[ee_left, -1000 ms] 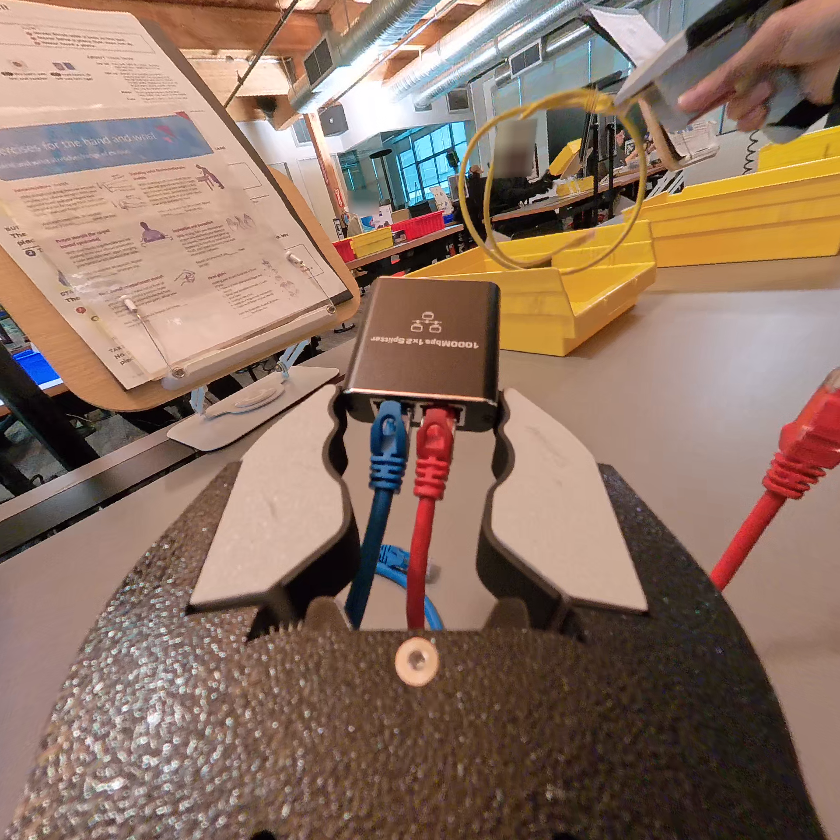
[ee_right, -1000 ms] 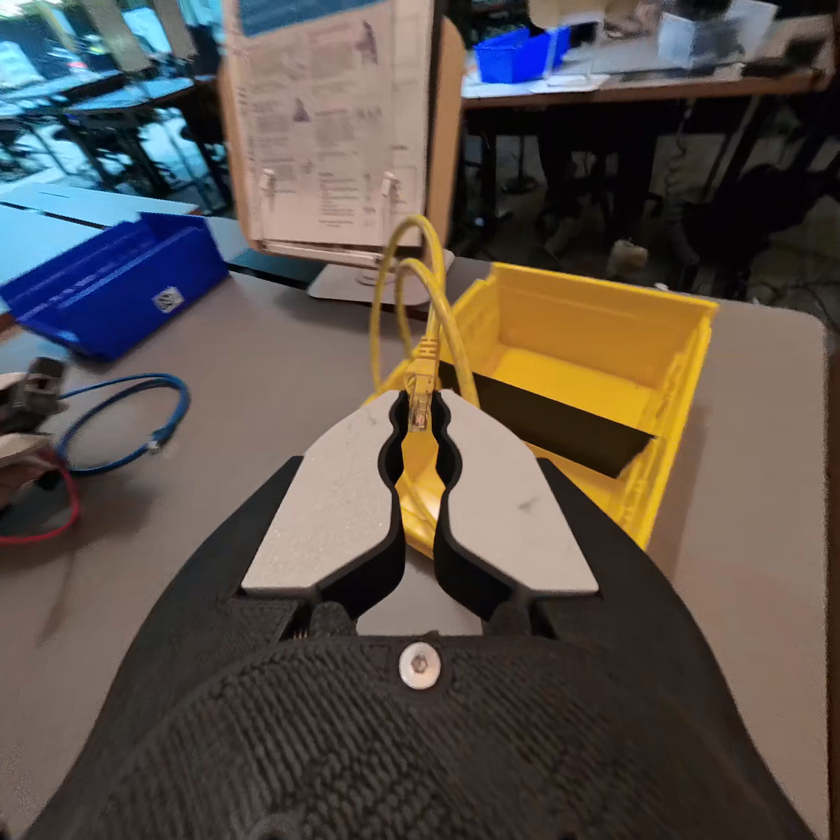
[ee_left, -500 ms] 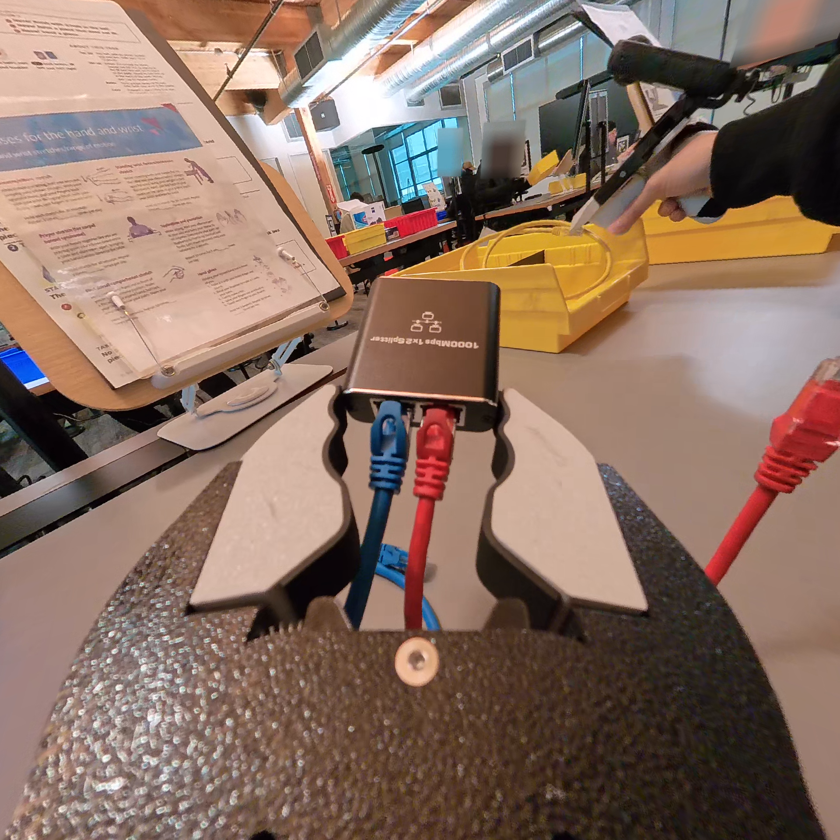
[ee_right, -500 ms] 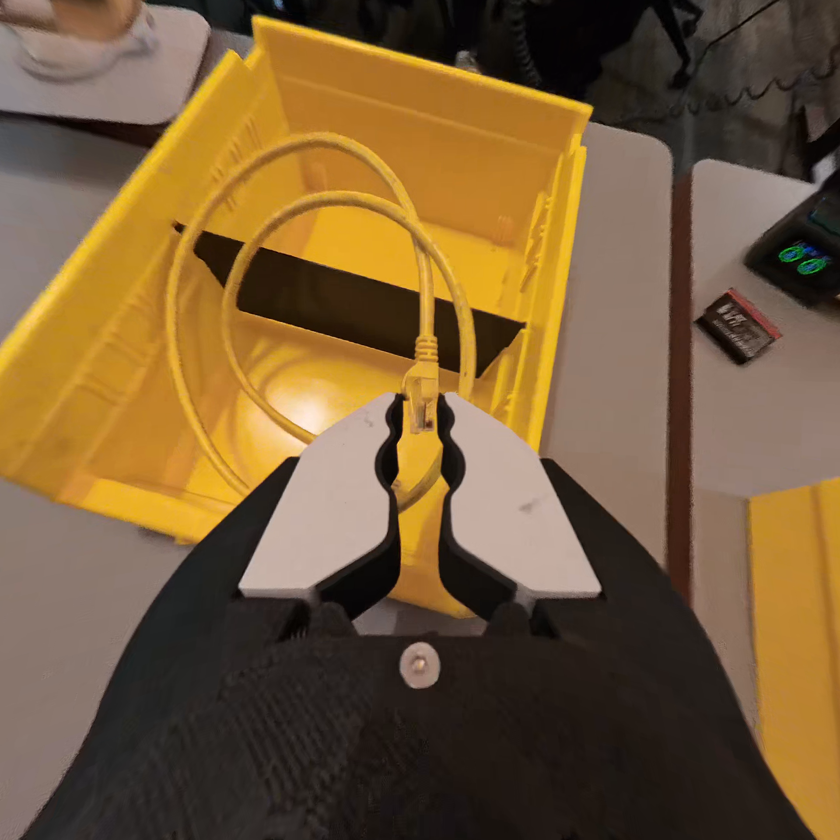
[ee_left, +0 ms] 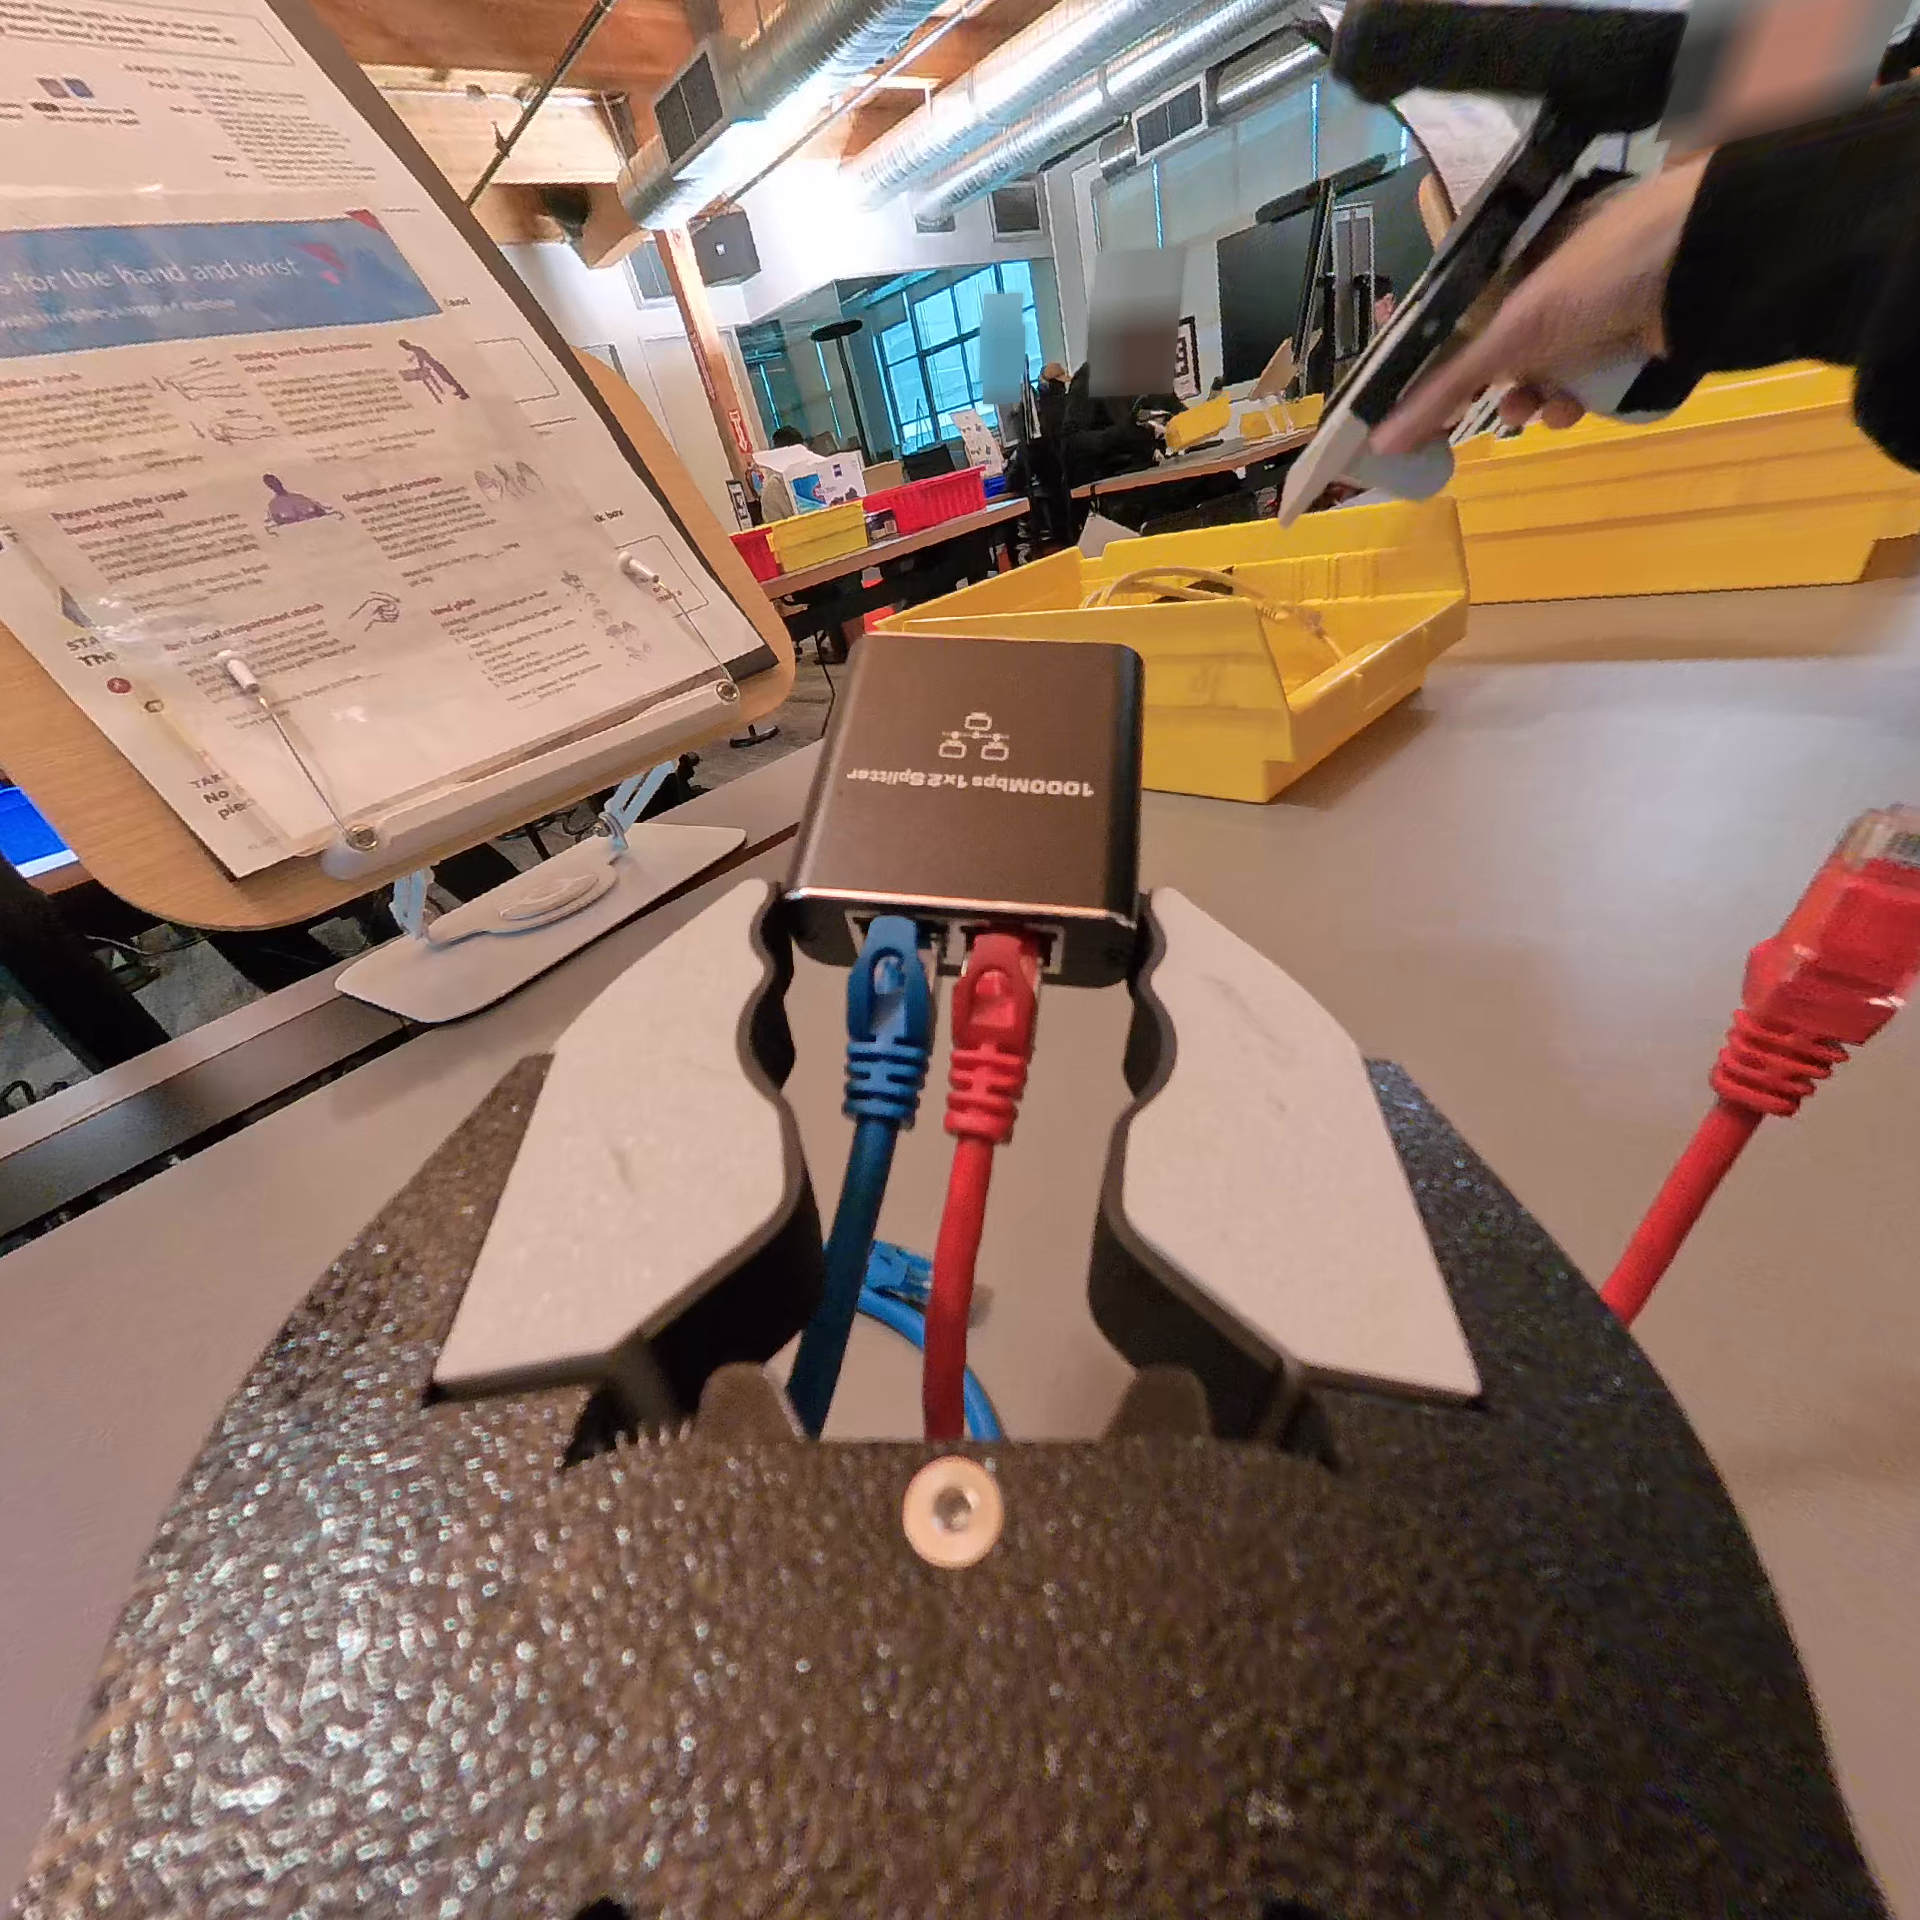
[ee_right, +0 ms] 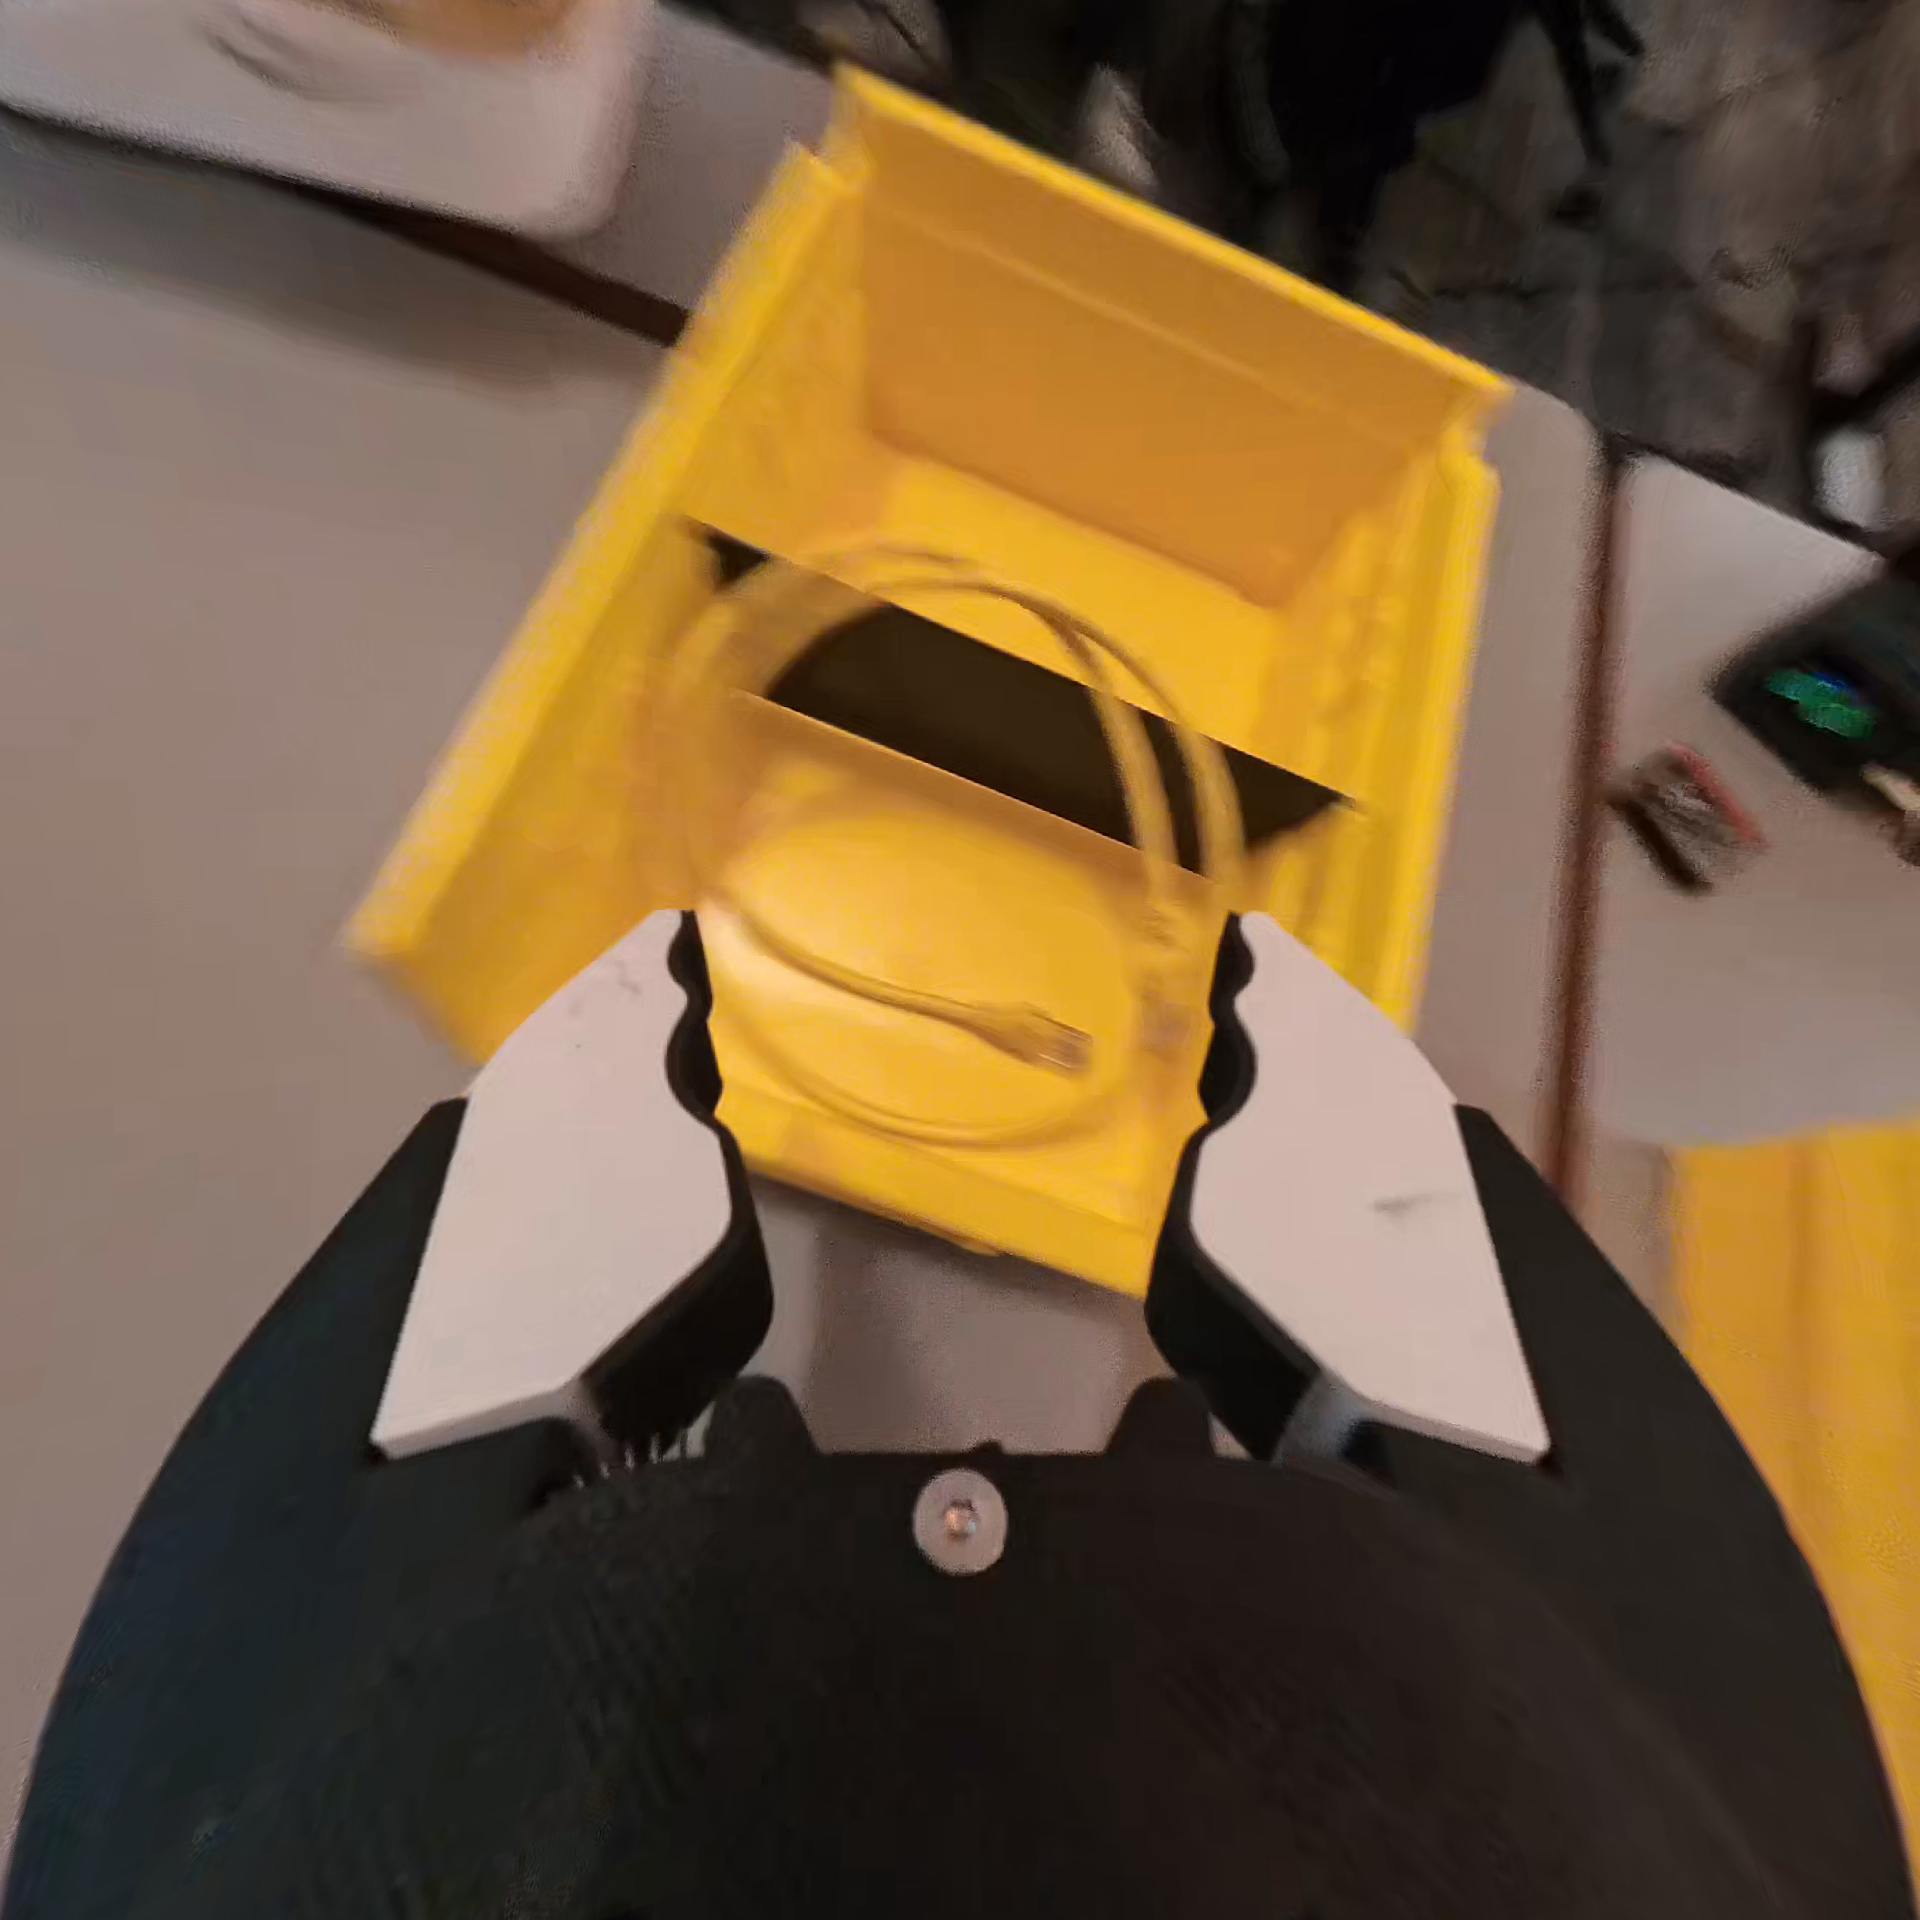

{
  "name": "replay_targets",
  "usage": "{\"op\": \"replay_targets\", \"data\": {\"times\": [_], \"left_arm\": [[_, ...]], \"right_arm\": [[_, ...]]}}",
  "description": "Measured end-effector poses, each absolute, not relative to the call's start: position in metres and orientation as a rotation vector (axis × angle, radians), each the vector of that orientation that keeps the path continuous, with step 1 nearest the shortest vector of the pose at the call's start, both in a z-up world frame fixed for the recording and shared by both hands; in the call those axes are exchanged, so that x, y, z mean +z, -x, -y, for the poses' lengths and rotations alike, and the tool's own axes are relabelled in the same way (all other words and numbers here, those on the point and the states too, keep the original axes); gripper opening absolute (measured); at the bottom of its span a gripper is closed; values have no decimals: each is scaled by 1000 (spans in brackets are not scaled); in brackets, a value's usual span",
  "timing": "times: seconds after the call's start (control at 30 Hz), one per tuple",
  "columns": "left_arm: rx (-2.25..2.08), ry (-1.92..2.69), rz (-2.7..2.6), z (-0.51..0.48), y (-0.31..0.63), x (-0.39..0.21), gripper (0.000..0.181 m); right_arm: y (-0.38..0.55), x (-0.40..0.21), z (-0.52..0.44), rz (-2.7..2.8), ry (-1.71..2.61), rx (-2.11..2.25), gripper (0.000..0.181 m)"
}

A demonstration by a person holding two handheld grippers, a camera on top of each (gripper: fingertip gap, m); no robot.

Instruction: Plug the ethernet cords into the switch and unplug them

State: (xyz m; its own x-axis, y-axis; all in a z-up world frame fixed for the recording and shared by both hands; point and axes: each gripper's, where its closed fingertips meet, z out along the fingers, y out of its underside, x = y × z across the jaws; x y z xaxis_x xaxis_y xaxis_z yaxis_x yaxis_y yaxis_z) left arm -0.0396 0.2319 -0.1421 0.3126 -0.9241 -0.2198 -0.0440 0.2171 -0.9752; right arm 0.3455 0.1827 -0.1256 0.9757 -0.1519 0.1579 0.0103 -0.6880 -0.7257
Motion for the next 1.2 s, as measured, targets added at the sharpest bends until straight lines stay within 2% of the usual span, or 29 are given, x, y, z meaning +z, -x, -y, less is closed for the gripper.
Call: {"op": "replay_targets", "data": {"times": [0.07,0.27,0.43,0.57,0.63,0.73,0.87,1.0,1.07,1.13,1.2], "left_arm": [[-822,1184,-1091,-231,38,-143,61],[-1058,1014,-1394,-191,36,-147,61],[-1124,768,-1702,-151,60,-153,61],[-944,708,-1820,-151,65,-167,61],[-894,689,-1857,-150,65,-171,61],[-870,683,-1908,-150,68,-179,61],[-826,789,-1934,-163,72,-190,63],[-776,904,-1602,-203,75,-143,106],[-778,914,-1339,-221,88,-98,88],[-853,987,-1096,-234,103,-62,80],[-959,1136,-955,-243,107,-51,70]], "right_arm": [[-269,-107,-194,45,2215,74,96],[-32,-87,-167,409,1984,1337,74],[56,-117,-145,578,2069,1806,71],[84,-145,-133,736,2245,1865,55],[86,-160,-137,797,2311,1785,30],[86,-174,-138,860,2346,1766,25],[88,-179,-151,669,2273,1836,25],[81,-158,-180,533,2045,1701,25],[71,-140,-200,389,1901,1611,25],[61,-121,-216,259,1759,1491,25],[56,-95,-220,184,1563,1433,25]]}}
